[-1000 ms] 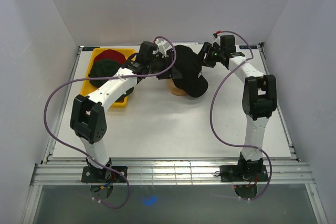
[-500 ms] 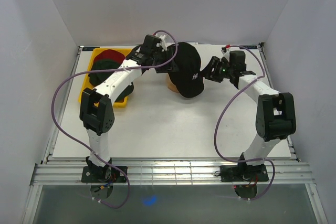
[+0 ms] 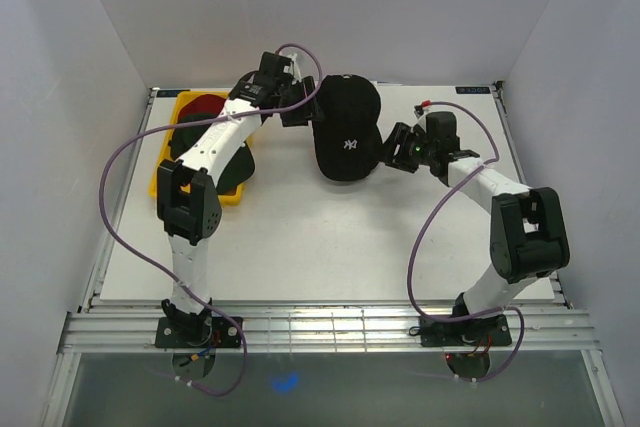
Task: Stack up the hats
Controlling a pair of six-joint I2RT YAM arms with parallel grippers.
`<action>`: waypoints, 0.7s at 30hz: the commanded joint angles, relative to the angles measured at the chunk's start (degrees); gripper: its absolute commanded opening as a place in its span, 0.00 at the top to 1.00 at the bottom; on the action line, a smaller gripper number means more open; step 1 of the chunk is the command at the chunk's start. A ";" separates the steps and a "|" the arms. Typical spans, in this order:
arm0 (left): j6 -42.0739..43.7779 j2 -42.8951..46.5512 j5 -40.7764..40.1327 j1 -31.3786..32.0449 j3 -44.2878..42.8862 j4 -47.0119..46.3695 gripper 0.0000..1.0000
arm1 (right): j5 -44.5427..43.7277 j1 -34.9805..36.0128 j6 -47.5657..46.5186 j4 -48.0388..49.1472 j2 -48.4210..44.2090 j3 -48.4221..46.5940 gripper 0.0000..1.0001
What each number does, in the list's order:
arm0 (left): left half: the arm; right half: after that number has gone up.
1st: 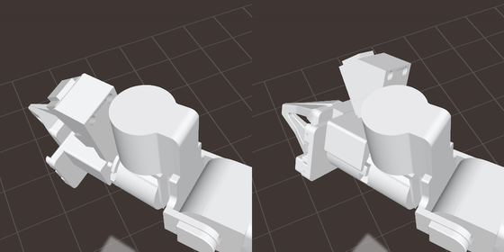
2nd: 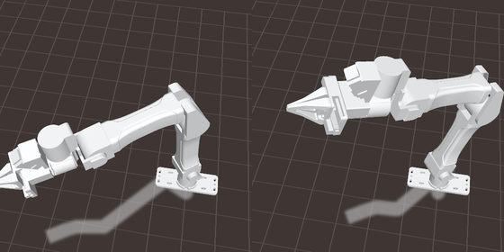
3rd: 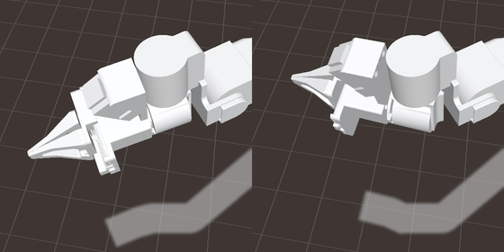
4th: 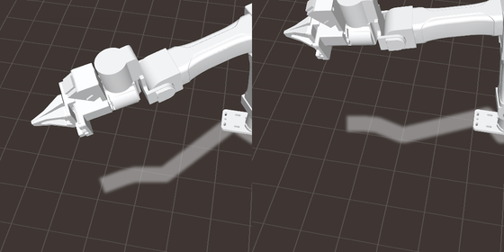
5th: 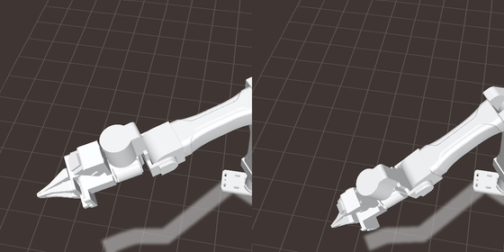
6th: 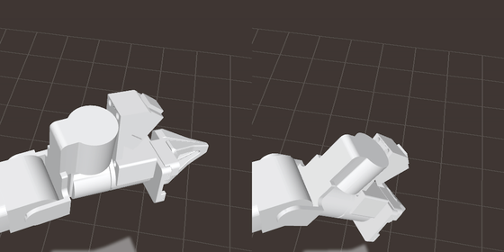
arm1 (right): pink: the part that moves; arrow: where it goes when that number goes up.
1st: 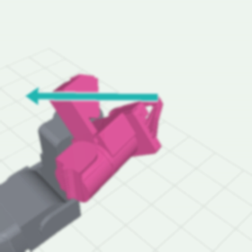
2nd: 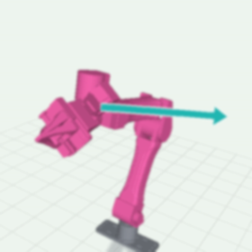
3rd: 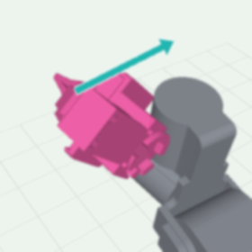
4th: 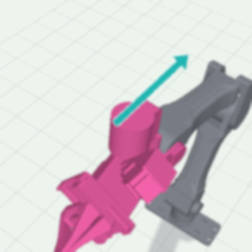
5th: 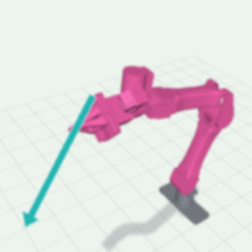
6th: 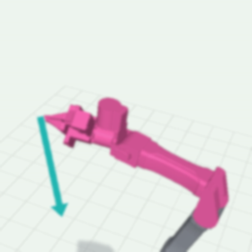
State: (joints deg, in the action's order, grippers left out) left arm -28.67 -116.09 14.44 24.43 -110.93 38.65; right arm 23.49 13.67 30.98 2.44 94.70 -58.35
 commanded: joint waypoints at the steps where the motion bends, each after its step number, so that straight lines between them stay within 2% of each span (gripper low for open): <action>1: 0.80 -1.23 1.38 -2.01 -5.95 1.68 0.35 | -6.24 -1.37 2.32 0.38 -3.55 -2.56 0.38; 4: 0.89 -4.05 4.27 -3.41 -10.35 3.36 0.33 | -9.94 -1.45 3.12 -2.34 -0.50 -7.20 0.38; 8: 1.59 -5.20 6.39 -3.86 -12.11 4.32 0.30 | -9.16 -1.63 3.56 -7.35 6.37 -15.82 0.39; 12: 0.63 0.94 2.28 -4.03 -4.22 1.61 0.30 | -10.56 -1.81 3.91 -8.32 11.29 -21.36 0.40; 13: -1.11 4.78 1.13 -4.82 0.93 0.73 0.30 | -10.65 -2.15 4.17 -8.24 12.87 -21.72 0.40; 16: -5.94 10.69 -1.60 -6.84 11.66 -2.61 0.37 | -11.35 -2.60 5.49 -7.98 14.90 -21.81 0.41; 21: -9.04 11.42 -2.31 -6.32 18.99 -6.03 0.47 | -12.68 -2.60 6.63 -7.54 16.48 -21.55 0.41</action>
State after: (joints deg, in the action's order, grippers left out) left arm -34.24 -107.57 13.78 18.15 -94.91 37.01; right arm 12.53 11.29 36.34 -5.63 111.33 -78.32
